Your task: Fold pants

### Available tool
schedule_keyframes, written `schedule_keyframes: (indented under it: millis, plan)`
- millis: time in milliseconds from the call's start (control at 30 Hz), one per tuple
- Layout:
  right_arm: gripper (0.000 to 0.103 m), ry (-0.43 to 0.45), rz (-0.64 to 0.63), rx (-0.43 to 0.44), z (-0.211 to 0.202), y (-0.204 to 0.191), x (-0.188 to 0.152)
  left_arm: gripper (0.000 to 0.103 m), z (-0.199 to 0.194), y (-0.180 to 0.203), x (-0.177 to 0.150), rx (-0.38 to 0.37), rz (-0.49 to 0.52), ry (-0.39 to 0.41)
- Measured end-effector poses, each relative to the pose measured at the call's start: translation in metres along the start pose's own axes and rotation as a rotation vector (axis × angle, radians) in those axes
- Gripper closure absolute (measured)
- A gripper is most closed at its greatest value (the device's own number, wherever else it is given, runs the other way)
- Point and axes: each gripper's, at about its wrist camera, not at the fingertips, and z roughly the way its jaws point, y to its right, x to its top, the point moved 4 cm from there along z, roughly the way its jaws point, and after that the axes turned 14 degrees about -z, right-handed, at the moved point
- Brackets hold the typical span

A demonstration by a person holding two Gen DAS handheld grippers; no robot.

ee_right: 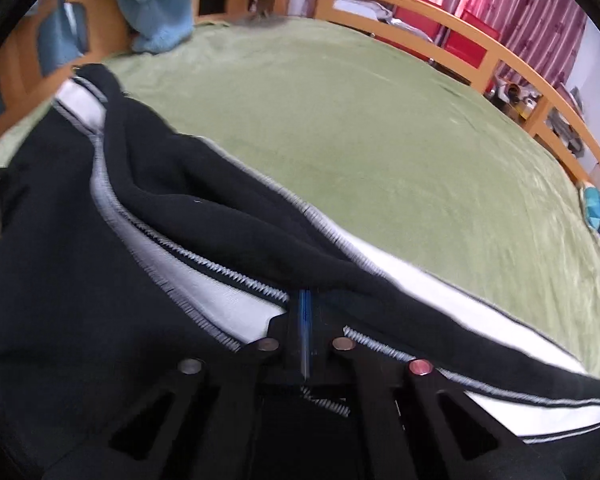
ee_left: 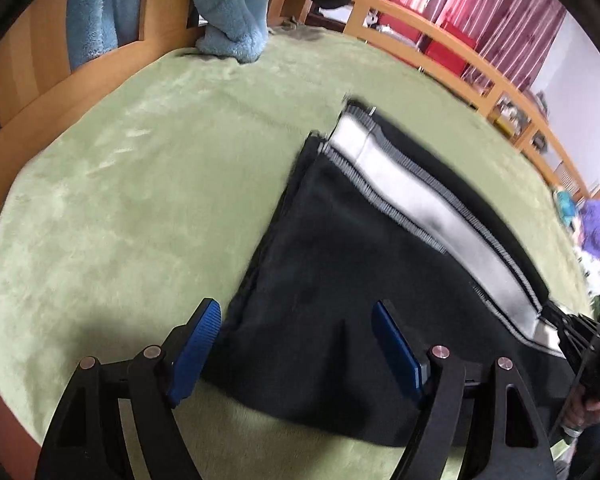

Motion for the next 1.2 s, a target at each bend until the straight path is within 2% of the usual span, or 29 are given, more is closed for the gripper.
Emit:
schedule_keyframes:
  millis: [67,200,267,300,333,467,600,667,733,767,800,833,933,1100,1200]
  plan:
    - [0.103,0.046,0.064,-0.03,-0.009,0.017,0.012,0.026,-0.002,-0.002,0.005,-0.008,-0.004,0.006]
    - [0.103,0.082,0.148,0.106,-0.017,0.031,0.03,0.026,-0.002,-0.003,0.002,-0.022,0.012,-0.014]
    - [0.081,0.079,0.106,0.125,-0.019,0.022,0.028,0.026,-0.001,-0.005,-0.001,-0.029,0.007,-0.022]
    - [0.054,0.084,0.086,0.139,-0.019,0.018,0.025,0.026,0.0,-0.005,-0.003,-0.04,0.004,-0.031]
    - [0.045,0.098,0.067,0.154,-0.02,0.011,0.02,0.026,0.001,-0.006,-0.005,-0.051,-0.002,-0.041]
    - [0.045,0.072,0.027,0.213,-0.016,-0.012,0.005,0.026,-0.003,-0.01,-0.012,-0.07,-0.007,-0.044]
    - [0.045,0.05,-0.021,0.095,-0.006,-0.019,0.003,0.026,-0.012,-0.014,-0.016,-0.068,0.005,-0.063]
    - [0.044,0.055,0.017,0.118,-0.001,-0.012,0.006,0.026,-0.018,-0.018,-0.019,-0.071,0.012,-0.06]
    - [0.034,0.03,0.033,0.144,0.012,-0.01,0.007,0.026,-0.013,-0.023,-0.02,-0.07,-0.007,-0.078]
    - [0.034,0.005,0.014,0.143,0.019,-0.013,0.006,0.026,-0.008,-0.026,-0.021,-0.071,-0.024,-0.095]
    - [0.046,-0.008,-0.002,0.133,0.025,-0.017,0.006,0.026,-0.001,-0.028,-0.02,-0.075,-0.051,-0.113]
    - [0.067,-0.022,-0.013,0.126,0.029,-0.02,0.005,0.026,0.004,-0.03,-0.02,-0.085,-0.073,-0.115]
    - [0.09,-0.009,-0.016,0.085,0.025,-0.016,0.003,0.026,0.022,-0.027,-0.012,-0.123,-0.111,-0.099]
    - [0.092,0.087,0.136,0.076,0.001,0.018,0.013,0.026,0.043,-0.015,0.001,-0.131,-0.138,-0.073]
    - [0.088,0.031,0.15,0.073,0.018,0.02,0.015,0.029,0.052,-0.011,0.003,-0.137,-0.184,-0.043]
